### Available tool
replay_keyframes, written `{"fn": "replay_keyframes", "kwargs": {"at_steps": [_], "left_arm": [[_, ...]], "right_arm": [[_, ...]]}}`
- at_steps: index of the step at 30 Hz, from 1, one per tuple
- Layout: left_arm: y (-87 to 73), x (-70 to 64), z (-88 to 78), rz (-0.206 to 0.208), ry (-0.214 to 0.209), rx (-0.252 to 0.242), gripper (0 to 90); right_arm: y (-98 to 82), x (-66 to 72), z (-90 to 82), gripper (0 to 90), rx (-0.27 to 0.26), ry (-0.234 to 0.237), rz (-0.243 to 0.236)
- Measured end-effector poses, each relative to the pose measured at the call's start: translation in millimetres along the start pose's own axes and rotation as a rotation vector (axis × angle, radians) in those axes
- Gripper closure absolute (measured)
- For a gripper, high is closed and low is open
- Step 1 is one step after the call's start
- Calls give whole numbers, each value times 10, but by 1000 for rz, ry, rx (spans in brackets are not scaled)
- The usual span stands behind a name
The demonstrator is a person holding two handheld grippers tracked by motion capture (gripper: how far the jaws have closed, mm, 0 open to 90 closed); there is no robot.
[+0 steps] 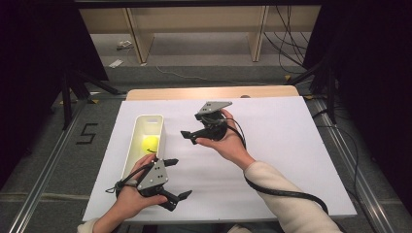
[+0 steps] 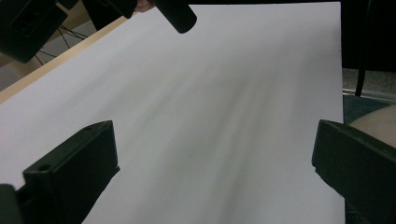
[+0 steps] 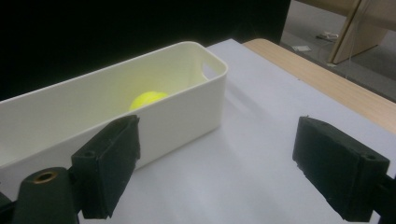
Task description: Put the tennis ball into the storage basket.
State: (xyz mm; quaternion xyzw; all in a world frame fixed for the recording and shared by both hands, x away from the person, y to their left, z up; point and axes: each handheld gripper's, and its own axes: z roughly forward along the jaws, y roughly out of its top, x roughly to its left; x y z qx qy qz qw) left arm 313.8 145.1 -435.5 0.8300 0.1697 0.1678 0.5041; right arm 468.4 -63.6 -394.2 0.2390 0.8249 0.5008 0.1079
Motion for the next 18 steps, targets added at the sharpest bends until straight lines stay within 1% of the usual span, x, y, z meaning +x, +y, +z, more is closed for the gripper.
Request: {"fn": "replay_keyframes", "kwargs": {"at_steps": [10,13,17,18], "left_arm": [[1,-2,-1,-1,1,-1,0],[0,0,0,0,1,1,0],[0,-1,-1,0,2,1,0],[3,8,-2,10,19,-3,0]], "right_arm": [[-92,-36,-128,156,1,-15,13],[-119,-60,-180,156,-3,-24,11],[-153,-105,-260,156,-8,-35,20],[-161,-115,-281,156,-7,-37,23]]}}
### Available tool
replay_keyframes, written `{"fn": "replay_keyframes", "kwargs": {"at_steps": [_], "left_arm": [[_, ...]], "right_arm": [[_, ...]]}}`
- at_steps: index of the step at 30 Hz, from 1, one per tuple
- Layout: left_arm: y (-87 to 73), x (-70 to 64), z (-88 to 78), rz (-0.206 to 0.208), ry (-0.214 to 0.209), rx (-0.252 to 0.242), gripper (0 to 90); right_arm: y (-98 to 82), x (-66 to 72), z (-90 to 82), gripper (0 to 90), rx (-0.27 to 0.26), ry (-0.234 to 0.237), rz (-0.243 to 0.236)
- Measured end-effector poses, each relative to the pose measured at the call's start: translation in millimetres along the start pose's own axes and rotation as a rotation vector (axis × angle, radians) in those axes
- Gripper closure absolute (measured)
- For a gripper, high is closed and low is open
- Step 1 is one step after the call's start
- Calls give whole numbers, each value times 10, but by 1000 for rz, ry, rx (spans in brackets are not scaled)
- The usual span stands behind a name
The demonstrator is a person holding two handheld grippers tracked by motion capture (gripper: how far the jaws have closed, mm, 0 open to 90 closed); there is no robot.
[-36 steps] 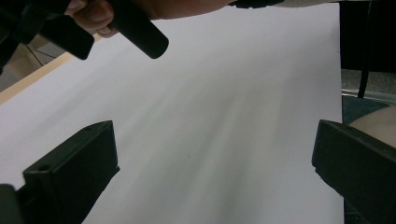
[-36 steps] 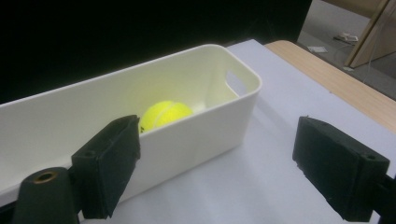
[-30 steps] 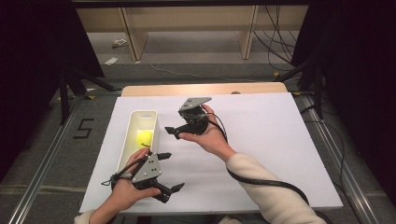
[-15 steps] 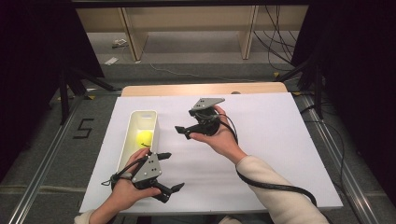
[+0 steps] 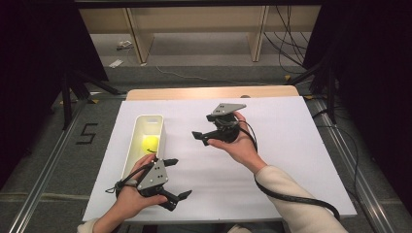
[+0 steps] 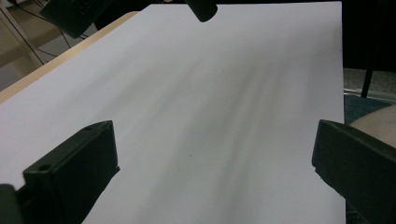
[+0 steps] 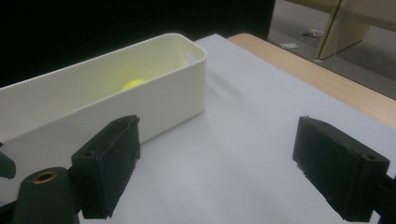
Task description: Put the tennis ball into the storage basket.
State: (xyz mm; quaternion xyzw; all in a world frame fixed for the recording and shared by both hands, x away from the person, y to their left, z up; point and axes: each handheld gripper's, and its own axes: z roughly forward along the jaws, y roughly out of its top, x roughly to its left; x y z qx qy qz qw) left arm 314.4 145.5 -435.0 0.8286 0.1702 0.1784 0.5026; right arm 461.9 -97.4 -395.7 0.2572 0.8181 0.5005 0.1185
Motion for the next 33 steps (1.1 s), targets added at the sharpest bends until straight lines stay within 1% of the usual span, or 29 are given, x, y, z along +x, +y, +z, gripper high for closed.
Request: {"fn": "replay_keyframes", "kwargs": {"at_steps": [2,4,9,10,11,13,16,21,22,31,33], "left_arm": [[0,1,5,5,-12,-4,0],[-3,-9,5,-9,-21,-2,0],[-4,-10,7,-13,-24,-2,0],[-5,-8,4,-13,-14,4,0],[-7,-10,3,-17,-12,10,0],[-9,-22,6,-32,-20,11,0],[-8,-13,10,-20,-21,8,0],[-6,-9,5,-18,-19,5,0],[-4,-2,0,-15,-11,4,0],[-5,-5,4,-14,-10,3,0],[-2,-7,4,-14,-10,4,0]], "right_arm": [[-13,-19,-36,156,-3,-7,2],[-33,-43,-90,156,-4,-15,3],[-93,-102,-224,156,-13,-34,10],[-104,-111,-245,156,-12,-35,12],[-127,-122,-278,155,-14,-41,19],[-164,-143,-331,156,-19,-49,25],[-217,-178,-400,155,-27,-60,39],[-285,-218,-493,155,-24,-75,49],[-298,-226,-513,156,-27,-78,50],[-415,-297,-728,155,-41,-114,73],[-440,-307,-774,155,-41,-114,74]]}}
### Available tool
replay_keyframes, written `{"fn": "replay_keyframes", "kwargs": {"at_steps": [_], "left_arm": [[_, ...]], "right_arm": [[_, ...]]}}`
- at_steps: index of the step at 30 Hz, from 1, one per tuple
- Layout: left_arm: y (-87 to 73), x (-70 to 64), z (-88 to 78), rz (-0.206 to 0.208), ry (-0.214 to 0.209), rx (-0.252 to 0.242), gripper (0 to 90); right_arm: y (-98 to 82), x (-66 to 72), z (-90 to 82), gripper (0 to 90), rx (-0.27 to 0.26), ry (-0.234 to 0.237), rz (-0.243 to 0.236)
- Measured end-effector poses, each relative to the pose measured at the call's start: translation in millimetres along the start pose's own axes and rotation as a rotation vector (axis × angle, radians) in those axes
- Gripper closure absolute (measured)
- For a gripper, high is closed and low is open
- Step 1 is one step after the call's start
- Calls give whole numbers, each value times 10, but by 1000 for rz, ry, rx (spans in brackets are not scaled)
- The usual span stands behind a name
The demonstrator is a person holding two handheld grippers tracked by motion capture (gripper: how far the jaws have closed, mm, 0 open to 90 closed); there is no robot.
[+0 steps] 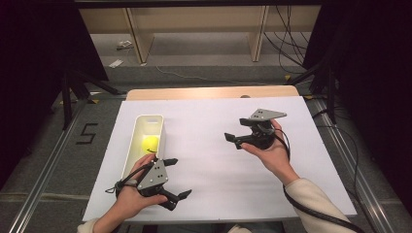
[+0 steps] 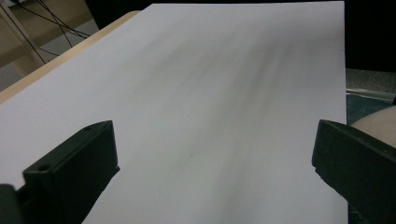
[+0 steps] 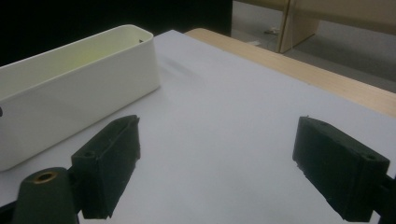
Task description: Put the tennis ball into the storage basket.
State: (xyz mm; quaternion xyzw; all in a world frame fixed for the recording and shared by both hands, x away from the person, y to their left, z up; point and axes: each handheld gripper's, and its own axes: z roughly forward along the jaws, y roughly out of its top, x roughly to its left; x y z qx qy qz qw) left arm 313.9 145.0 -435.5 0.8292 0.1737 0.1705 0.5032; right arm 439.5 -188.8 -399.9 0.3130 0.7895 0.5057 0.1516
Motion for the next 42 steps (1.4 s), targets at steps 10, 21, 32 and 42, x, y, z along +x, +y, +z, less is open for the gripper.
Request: {"fn": "replay_keyframes", "kwargs": {"at_steps": [10,21,32,42], "left_arm": [[-2,4,-3,0,0,1,0],[-2,3,1,0,2,3,0],[-2,7,-2,-1,1,3,0],[-5,8,1,-5,3,3,0]], "right_arm": [[-105,-67,-203,155,-3,-32,13],[-228,-112,-446,155,-12,-53,27],[-327,-124,-616,155,-15,-74,37],[-424,-144,-795,155,-21,-97,51]]}}
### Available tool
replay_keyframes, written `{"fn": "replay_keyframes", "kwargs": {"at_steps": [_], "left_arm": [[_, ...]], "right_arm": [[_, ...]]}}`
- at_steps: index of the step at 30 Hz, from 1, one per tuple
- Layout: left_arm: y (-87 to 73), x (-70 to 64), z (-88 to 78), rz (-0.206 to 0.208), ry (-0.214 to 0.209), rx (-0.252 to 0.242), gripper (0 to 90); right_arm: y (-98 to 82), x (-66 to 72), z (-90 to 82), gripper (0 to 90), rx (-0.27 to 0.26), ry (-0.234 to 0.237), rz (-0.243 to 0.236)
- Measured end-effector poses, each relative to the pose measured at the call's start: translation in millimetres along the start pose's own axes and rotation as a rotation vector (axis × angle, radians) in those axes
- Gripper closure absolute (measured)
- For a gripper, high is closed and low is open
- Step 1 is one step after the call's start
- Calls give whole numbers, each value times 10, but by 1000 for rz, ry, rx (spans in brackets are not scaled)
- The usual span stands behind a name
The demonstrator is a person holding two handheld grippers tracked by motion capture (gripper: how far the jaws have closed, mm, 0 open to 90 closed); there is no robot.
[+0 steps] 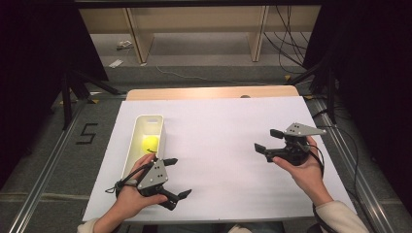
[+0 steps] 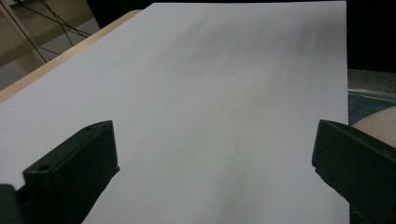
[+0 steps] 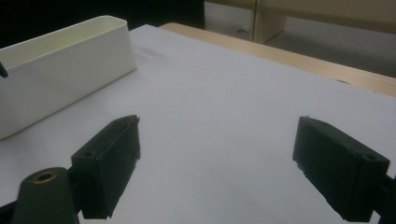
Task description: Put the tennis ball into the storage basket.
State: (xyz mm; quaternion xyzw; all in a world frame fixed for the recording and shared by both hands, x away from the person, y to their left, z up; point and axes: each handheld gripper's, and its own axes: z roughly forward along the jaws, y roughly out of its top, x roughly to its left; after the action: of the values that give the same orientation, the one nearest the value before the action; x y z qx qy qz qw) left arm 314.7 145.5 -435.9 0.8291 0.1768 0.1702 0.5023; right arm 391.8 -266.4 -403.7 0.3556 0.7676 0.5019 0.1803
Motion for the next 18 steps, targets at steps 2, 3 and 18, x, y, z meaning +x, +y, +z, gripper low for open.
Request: {"fn": "replay_keyframes", "kwargs": {"at_steps": [2,3,18], "left_arm": [[0,2,0,0,-1,0,0],[0,2,0,0,-1,0,0],[-3,9,0,-8,1,-3,0]], "right_arm": [[-17,-5,-40,155,-2,-7,1],[-24,-9,-62,155,-7,-11,2],[-182,-64,-304,155,-7,-59,19]]}}
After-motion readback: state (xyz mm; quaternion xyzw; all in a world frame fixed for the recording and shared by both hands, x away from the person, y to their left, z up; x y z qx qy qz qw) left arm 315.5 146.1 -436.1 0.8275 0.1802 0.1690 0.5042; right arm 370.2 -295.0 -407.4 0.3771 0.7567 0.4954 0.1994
